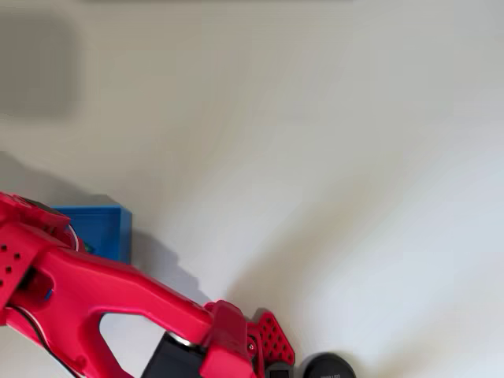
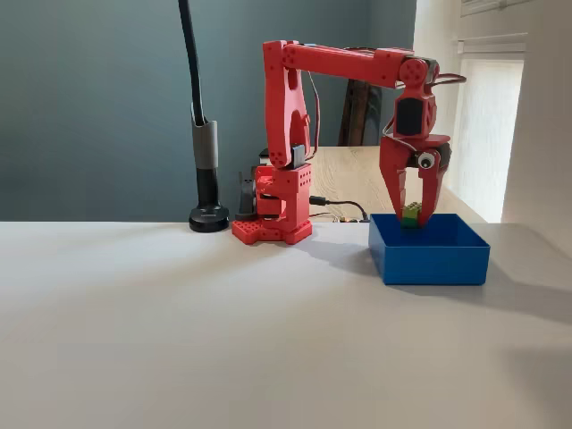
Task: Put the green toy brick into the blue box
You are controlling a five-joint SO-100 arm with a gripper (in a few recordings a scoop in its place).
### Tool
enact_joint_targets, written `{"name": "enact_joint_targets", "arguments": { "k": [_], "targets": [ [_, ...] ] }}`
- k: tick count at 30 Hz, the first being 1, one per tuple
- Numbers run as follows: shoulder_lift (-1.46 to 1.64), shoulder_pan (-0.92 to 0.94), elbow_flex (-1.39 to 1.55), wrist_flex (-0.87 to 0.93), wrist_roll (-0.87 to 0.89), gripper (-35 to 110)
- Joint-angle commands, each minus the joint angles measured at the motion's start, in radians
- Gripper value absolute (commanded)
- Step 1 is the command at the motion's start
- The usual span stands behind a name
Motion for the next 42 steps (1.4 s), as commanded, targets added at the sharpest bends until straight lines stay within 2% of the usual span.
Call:
{"name": "enact_joint_targets", "arguments": {
  "k": [1,8,17,23,28,33,42],
  "targets": [
    [0.029,-0.020,-0.035,-0.002,0.006,21],
    [0.041,-0.023,-0.035,0.006,0.002,22],
    [0.057,-0.029,-0.166,0.072,0.063,15],
    [0.212,-0.040,-0.179,0.064,0.051,13],
    [0.342,-0.020,-0.161,0.055,0.086,4],
    [0.411,0.114,-0.126,0.057,0.121,0],
    [0.428,0.525,0.008,0.055,0.043,0]
  ]
}}
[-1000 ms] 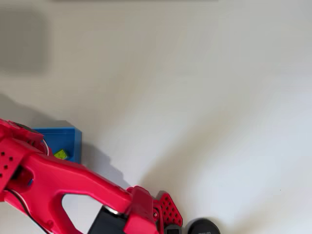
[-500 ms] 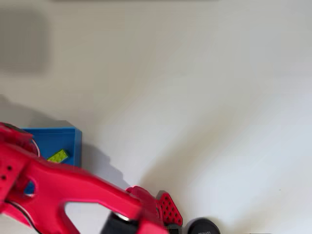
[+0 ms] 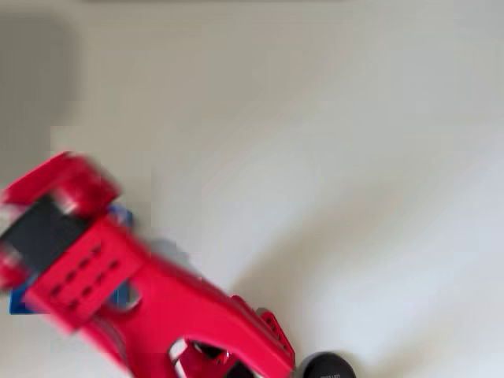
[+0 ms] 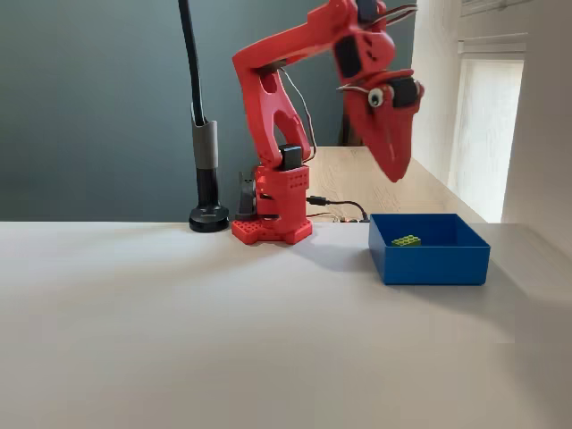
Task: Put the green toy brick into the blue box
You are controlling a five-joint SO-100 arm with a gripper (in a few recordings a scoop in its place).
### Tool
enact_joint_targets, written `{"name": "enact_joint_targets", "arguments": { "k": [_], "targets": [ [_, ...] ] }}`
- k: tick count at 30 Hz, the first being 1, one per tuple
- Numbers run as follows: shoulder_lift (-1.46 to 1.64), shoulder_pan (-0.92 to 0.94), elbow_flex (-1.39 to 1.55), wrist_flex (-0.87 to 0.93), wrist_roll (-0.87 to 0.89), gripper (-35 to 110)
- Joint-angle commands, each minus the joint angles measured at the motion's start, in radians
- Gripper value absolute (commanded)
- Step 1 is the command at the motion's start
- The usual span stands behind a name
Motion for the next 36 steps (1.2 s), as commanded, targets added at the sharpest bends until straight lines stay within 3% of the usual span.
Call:
{"name": "enact_joint_targets", "arguments": {
  "k": [1,8,15,25,36],
  "targets": [
    [0.067,0.173,0.032,0.000,-0.028,0],
    [0.067,0.449,0.087,-0.012,-0.066,0],
    [0.072,0.637,0.206,-0.144,-0.152,0],
    [0.109,0.690,0.364,-0.302,-0.193,0],
    [0.618,0.667,0.960,-0.525,-0.341,0]
  ]
}}
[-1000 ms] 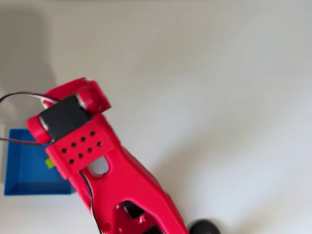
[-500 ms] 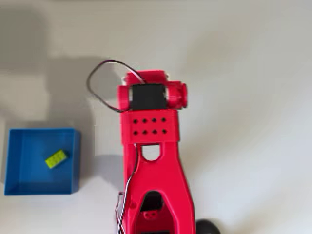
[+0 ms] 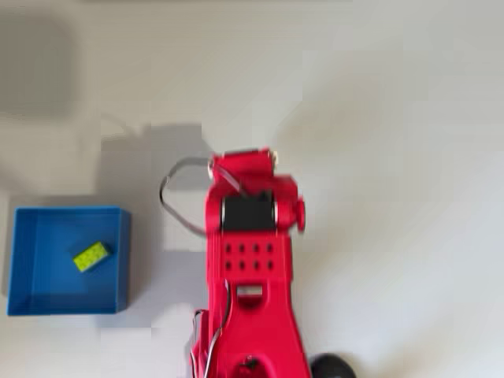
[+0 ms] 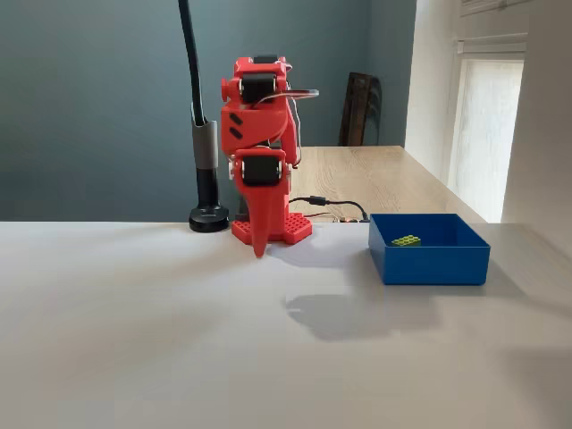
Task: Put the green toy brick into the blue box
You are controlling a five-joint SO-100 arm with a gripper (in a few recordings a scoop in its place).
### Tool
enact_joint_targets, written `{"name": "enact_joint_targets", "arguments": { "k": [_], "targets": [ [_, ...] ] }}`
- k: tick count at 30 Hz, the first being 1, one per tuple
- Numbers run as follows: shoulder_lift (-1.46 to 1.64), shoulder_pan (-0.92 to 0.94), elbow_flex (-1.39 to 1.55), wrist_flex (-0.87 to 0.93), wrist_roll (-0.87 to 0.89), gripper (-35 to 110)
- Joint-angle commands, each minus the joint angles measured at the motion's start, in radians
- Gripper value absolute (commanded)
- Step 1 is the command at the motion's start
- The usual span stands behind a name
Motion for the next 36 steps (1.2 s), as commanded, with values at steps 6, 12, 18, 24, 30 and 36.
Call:
{"name": "enact_joint_targets", "arguments": {
  "k": [6,12,18,24,30,36],
  "targets": [
    [0.476,-0.054,0.347,-0.032,-0.049,0],
    [0.640,-0.064,0.468,-0.032,-0.046,0],
    [0.733,-0.064,0.543,-0.032,-0.031,0],
    [0.796,-0.064,0.588,-0.032,-0.015,0],
    [0.807,-0.064,0.588,-0.032,-0.009,0],
    [0.807,-0.064,0.588,-0.032,-0.006,0]
  ]
}}
